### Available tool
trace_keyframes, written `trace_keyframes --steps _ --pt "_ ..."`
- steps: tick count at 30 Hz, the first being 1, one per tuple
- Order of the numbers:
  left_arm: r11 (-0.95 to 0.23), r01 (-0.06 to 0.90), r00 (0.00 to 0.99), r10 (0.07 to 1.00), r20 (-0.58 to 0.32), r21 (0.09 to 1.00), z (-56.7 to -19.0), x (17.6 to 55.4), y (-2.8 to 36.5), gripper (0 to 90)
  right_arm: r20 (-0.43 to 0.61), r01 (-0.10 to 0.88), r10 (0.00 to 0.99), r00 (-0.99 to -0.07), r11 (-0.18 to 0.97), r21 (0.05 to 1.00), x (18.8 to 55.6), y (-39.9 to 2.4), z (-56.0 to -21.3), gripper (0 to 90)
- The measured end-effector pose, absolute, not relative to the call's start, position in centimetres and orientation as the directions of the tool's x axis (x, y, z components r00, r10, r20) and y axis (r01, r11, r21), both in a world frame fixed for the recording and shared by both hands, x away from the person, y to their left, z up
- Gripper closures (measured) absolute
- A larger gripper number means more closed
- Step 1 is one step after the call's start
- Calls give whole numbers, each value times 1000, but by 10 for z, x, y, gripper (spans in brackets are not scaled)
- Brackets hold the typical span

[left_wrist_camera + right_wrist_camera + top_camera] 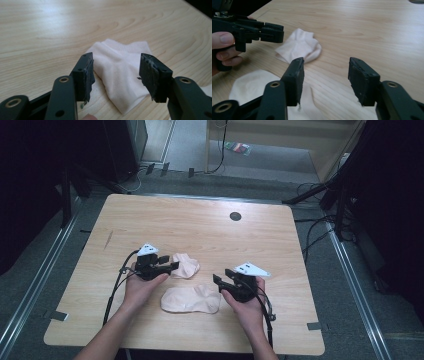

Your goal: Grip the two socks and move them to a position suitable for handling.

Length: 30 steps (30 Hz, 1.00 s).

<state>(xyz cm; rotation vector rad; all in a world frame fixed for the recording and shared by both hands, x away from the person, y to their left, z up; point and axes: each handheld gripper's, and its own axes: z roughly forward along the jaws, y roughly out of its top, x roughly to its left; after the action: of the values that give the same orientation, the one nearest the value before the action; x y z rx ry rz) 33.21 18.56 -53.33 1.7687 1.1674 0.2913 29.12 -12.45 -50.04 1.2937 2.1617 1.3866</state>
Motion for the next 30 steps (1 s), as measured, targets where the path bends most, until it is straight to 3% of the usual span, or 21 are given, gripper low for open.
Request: trace_keyframes --steps 8,13,17,22,25,28,30 --pt "-46 563 496 818 -293 825 -538 313 201 408 253 592 768 -589 197 782 333 -78 -504 633" --pt "-25 578 485 814 -320 815 -544 311 204 413 245 633 776 -581 241 736 359 -58 -515 622" --pt "-29 592 478 817 -323 806 -548 312 207 418 288 680 809 -512 177 711 371 -53 -521 539" --pt "-30 598 475 818 -324 801 -547 311 210 422 333 725 813 -477 150 673 378 -45 -529 545" --pt "-28 602 469 821 -325 798 -549 311 210 422 316 729 815 -486 179 660 377 -40 -531 652" --pt "-32 615 466 821 -330 788 -552 312 211 421 300 713 805 -512 204 671 374 -36 -529 851" --pt "-31 616 467 819 -333 787 -552 312 211 415 297 699 799 -523 202 686 372 -35 -526 885"
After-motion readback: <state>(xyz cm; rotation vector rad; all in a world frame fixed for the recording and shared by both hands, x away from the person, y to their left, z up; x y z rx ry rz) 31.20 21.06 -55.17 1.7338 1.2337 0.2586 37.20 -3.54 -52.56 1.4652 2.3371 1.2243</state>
